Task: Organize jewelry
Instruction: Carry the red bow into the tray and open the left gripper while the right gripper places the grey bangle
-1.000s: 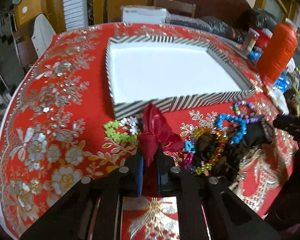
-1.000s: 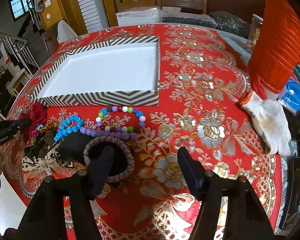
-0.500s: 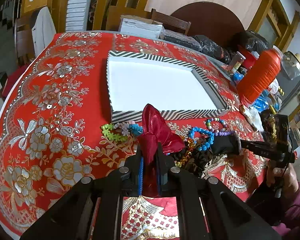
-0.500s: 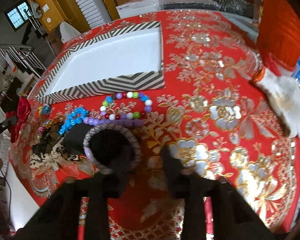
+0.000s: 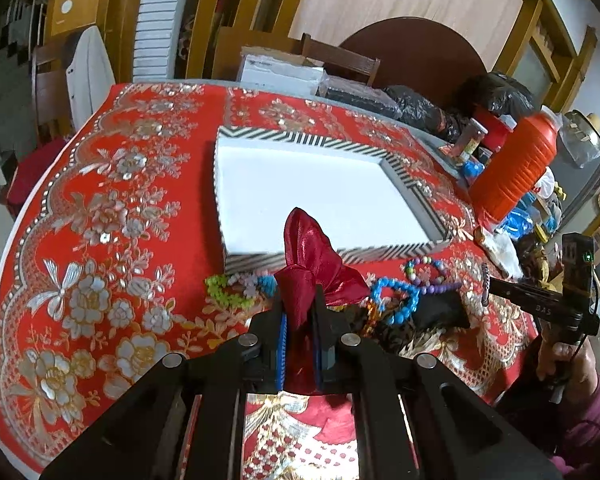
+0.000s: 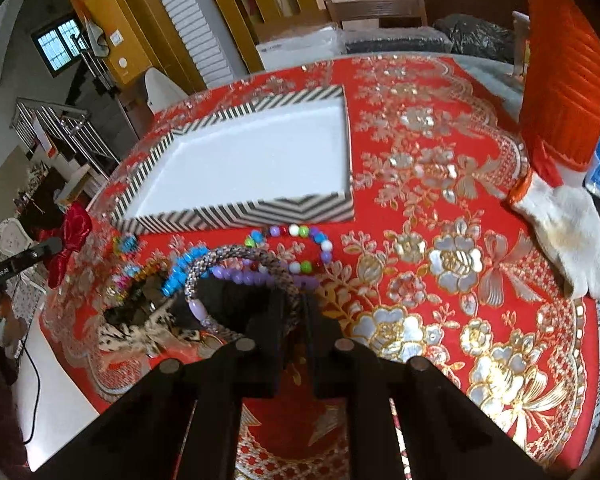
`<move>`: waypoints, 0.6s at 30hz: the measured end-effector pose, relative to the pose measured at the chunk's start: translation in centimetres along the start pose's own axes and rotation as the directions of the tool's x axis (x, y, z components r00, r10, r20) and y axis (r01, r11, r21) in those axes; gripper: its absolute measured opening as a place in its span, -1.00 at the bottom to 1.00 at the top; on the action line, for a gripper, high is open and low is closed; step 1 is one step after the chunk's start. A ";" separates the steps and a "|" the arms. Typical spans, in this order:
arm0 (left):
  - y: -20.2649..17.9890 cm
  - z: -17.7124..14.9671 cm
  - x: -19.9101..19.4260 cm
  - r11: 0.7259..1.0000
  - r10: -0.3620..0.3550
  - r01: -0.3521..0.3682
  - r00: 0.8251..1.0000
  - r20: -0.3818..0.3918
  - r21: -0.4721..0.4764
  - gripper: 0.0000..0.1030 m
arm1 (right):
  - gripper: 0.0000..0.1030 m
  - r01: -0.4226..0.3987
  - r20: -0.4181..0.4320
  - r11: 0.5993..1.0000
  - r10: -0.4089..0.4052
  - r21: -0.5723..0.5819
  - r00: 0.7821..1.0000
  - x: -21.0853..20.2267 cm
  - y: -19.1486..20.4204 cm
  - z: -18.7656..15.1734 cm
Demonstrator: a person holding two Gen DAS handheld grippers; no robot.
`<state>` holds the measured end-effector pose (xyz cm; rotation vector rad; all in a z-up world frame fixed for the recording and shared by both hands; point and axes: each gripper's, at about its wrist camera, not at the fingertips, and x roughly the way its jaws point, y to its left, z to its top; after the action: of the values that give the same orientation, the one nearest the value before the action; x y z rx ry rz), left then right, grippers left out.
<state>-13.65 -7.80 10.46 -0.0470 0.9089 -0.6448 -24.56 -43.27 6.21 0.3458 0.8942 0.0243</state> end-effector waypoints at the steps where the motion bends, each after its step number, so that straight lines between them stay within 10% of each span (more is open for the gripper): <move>1: 0.0 0.3 0.0 1.000 -0.005 0.005 1.000 0.003 -0.004 -1.00 | -0.83 0.003 0.006 1.000 -0.003 -0.008 1.000 -0.2 0.2 0.4; 18: 0.9 7.0 7.9 0.995 0.048 -0.049 0.999 -0.008 -0.082 -1.00 | -0.83 0.113 -0.006 0.989 -0.114 -0.092 0.993 6.6 2.4 9.9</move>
<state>-4.50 -12.89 8.95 -0.0958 0.9397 -0.5625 -12.55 -42.78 7.60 0.2093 0.9200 -0.0378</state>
